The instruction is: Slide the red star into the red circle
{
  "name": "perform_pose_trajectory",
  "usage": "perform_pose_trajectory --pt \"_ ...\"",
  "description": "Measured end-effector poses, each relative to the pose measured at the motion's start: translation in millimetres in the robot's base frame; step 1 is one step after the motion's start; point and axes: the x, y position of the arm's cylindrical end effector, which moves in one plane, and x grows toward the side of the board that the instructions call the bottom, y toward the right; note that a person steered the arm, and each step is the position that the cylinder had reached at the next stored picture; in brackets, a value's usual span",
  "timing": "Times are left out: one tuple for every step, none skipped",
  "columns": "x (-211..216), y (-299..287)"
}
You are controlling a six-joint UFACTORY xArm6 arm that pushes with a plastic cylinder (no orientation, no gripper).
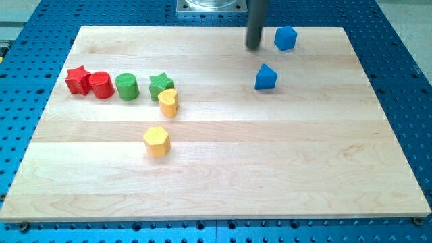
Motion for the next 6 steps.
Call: perform_pose_trajectory --pt "-5 51" --pt "-5 54" --pt "3 -81" --pt "6 -223" --pt "59 -324" --pt "99 -375"
